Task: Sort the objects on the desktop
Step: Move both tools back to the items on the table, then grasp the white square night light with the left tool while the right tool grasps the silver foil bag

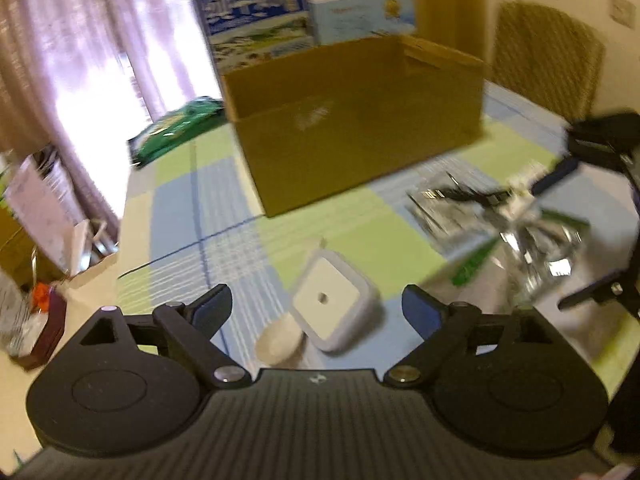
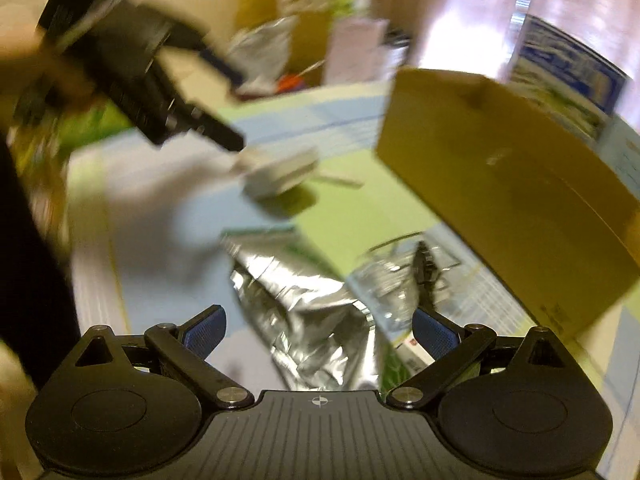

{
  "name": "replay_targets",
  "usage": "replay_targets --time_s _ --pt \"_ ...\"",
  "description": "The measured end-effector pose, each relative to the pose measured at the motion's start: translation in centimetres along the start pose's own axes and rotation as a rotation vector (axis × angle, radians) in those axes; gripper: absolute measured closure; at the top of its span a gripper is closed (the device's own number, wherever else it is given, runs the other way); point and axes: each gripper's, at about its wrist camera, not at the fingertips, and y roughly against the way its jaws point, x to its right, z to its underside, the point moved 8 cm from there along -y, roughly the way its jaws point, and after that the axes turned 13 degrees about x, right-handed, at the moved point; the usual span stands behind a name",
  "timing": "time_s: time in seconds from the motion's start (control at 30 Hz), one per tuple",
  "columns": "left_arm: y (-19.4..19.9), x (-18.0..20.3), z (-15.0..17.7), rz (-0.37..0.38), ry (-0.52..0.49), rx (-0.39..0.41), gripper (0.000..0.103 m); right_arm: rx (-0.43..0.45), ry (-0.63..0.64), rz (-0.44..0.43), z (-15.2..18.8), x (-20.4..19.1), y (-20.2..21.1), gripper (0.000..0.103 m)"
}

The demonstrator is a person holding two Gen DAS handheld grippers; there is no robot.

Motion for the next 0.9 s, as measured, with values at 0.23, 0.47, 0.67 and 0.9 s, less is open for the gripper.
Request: replay_targets --time_s 0.23,0.47,0.67,0.9 --pt "-0.8 1.9 2.4 0.105 -0.140 -0.054 0.013 -0.106 0.144 -0.069 1.3 -0.4 -2.6 0.006" --pt "-2.3 2.9 2.6 0.158 -0.283 -0.061 0.013 -0.167 0.161 -0.086 2.1 1.0 -4.9 0.008" --pt "-4.3 1.7 2.3 0.197 -0.284 -0.067 0.013 -0.189 0.151 -0.101 2.6 1.3 -5.2 0.017" --pt "-7.0 1.4 2.6 0.277 -0.374 -0.115 0.015 -0.183 0.136 -0.129 2.4 1.2 -5.3 0.024"
